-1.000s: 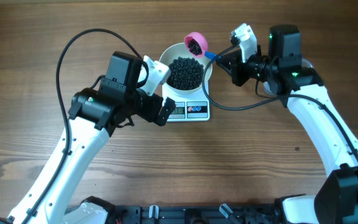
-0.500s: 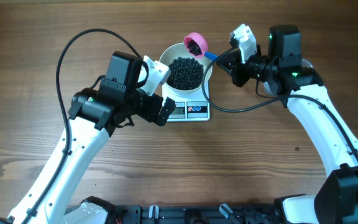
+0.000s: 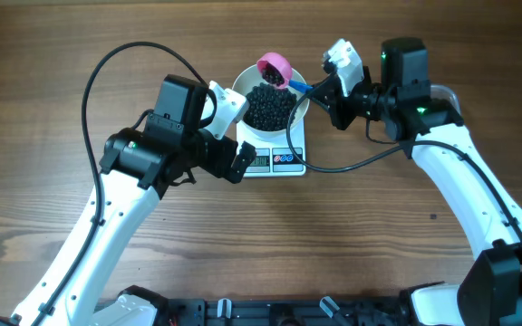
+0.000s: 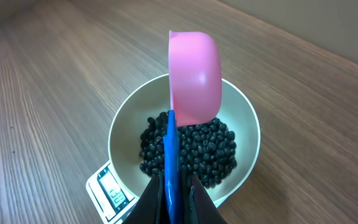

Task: Scoop item into bowl and weigh 150g on scale
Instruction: 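Tilt the scoop to pour beans into the white bowl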

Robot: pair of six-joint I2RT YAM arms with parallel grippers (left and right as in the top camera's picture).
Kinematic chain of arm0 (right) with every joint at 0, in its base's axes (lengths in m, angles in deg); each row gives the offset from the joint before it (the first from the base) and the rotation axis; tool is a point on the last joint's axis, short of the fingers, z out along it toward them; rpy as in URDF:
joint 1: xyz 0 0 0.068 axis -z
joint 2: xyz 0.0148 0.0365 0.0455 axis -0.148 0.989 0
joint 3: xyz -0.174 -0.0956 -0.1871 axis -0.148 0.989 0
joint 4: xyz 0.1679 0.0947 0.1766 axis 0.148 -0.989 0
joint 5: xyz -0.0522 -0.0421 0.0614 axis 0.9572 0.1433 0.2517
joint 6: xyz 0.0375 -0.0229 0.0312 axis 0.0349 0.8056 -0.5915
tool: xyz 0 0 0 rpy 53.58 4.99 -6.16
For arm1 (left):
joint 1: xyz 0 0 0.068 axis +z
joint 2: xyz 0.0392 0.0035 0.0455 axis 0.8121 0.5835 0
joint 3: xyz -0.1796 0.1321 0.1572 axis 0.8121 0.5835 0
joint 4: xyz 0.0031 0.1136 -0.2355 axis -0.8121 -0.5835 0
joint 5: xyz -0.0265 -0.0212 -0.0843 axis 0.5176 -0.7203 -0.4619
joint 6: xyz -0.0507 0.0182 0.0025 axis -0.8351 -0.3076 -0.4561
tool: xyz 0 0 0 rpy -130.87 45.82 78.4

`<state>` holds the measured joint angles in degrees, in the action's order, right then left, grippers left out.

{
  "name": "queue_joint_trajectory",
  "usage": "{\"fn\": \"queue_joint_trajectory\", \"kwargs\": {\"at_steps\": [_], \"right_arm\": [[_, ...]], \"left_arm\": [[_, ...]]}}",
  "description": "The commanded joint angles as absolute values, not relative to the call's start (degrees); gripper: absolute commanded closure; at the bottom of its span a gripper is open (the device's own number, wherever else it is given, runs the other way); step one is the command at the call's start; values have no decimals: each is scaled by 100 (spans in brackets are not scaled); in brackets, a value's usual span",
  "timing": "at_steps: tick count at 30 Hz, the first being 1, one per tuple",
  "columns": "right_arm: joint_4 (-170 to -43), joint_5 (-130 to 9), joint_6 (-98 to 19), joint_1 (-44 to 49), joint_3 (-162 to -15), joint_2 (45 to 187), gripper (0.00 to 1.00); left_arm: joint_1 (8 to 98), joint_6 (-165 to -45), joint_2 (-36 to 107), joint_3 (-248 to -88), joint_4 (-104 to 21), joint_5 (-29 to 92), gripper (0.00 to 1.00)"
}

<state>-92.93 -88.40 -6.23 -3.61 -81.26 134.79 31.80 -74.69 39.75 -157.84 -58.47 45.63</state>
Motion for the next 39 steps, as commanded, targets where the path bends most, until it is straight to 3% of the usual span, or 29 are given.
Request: {"fn": "queue_joint_trajectory", "kwargs": {"at_steps": [1,18,26,39], "right_arm": [[-9258,-8827,-511,-365,-8148,13378,96],[-9260,-8831,-782,-365,-8148,13378,96],[-9311,-8573,426,-365,-8148,13378,96],[-9300,-8573,437,-472,-8148,13378,96]], "left_arm": [[3154,-7377,3956,-15876,-5836,4471,0],[3154,-7377,3953,-15876,-5836,4471,0],[3154,-7377,3953,-15876,-5836,4471,0],[3154,-7377,3956,-15876,-5836,4471,0]]}}
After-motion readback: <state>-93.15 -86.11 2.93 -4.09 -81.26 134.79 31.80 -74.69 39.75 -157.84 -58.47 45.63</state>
